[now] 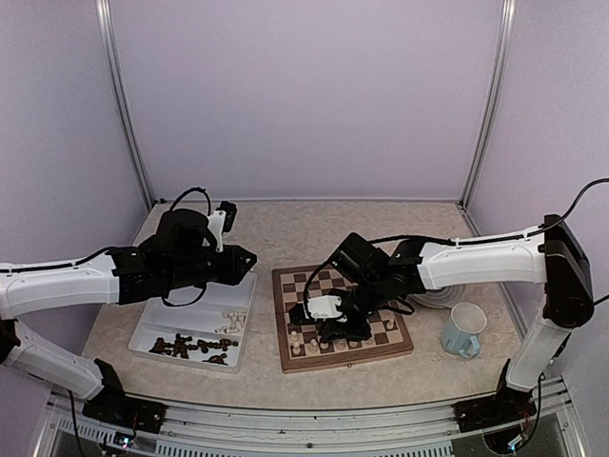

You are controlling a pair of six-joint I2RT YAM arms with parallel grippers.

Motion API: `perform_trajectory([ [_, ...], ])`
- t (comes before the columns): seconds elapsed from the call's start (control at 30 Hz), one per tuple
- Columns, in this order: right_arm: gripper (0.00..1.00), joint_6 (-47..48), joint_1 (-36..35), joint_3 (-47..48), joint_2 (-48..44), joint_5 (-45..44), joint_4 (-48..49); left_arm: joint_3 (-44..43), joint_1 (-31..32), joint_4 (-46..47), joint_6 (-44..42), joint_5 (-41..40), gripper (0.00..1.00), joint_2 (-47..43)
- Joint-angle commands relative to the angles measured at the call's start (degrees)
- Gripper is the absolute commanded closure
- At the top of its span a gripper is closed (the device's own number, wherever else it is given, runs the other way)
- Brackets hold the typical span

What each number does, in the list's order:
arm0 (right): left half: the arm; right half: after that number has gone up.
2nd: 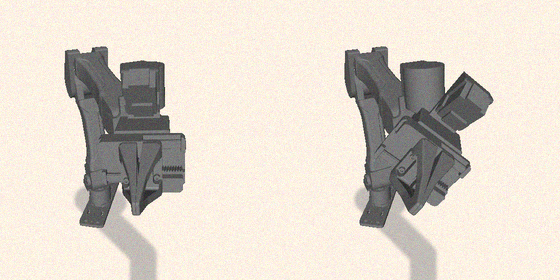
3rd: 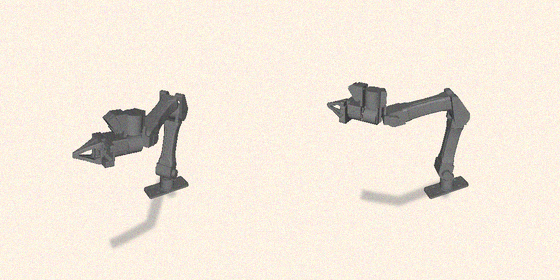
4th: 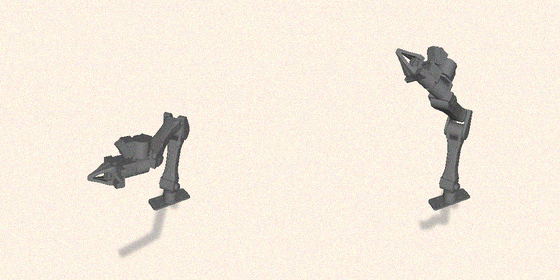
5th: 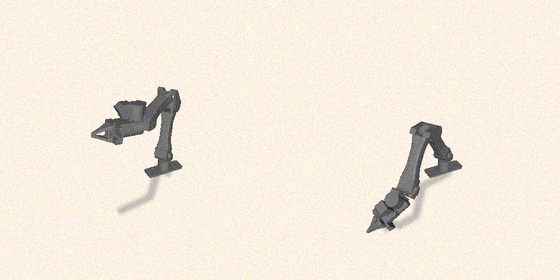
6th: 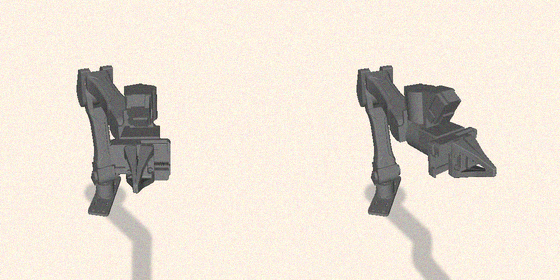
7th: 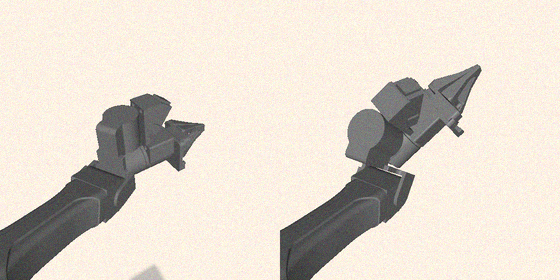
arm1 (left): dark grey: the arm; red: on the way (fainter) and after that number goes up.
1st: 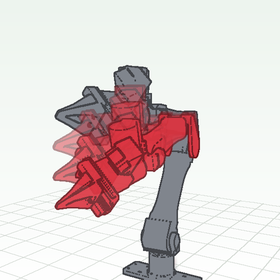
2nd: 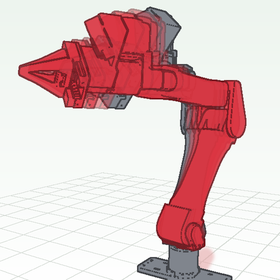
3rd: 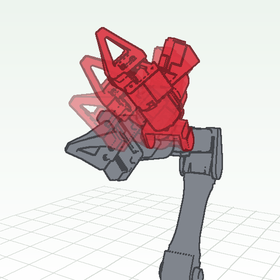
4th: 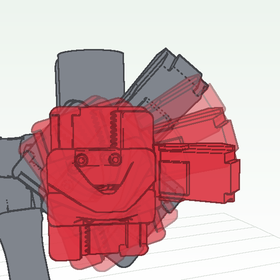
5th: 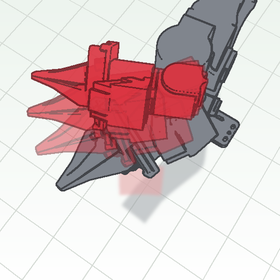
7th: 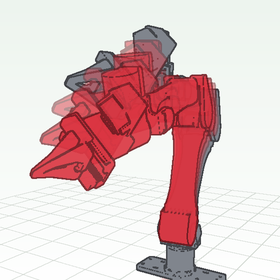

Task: Set up the chess pieces on the board
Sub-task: Place the bishop on c1.

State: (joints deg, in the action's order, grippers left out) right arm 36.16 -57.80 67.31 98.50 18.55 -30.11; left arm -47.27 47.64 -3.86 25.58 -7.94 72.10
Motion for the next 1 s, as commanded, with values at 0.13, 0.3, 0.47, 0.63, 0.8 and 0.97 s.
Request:
perform_trajectory([
  [0.13,1.0,0.0,-0.6,-1.3,1.2,-0.6,0.6,0.8,-0.4,0.4,0.2,-0.6,0.79,-1.3],
  [0.3,1.0,-0.1,-0.6,-1.4,1.4,-1.3,0.8,0.7,-0.6,0.0,0.3,-0.8,0.79,-1.2],
  [0.47,1.0,-0.2,-0.7,-1.5,1.8,-2.0,1.3,0.8,-0.5,0.1,0.3,-0.8,0.79,-1.3],
  [0.63,1.0,-0.5,-0.6,-1.5,1.9,-2.1,1.8,1.1,-0.6,0.3,0.6,-0.7,0.79,-1.4],
  [0.8,0.88,-0.7,-0.6,-1.4,1.8,-2.0,1.4,1.5,-0.5,0.5,0.7,-0.6,0.79,-1.7],
  [0.97,0.8,-0.9,-0.6,-1.3,1.0,-1.9,1.0,1.2,-0.6,0.5,0.5,-0.6,0.79,-1.5],
])
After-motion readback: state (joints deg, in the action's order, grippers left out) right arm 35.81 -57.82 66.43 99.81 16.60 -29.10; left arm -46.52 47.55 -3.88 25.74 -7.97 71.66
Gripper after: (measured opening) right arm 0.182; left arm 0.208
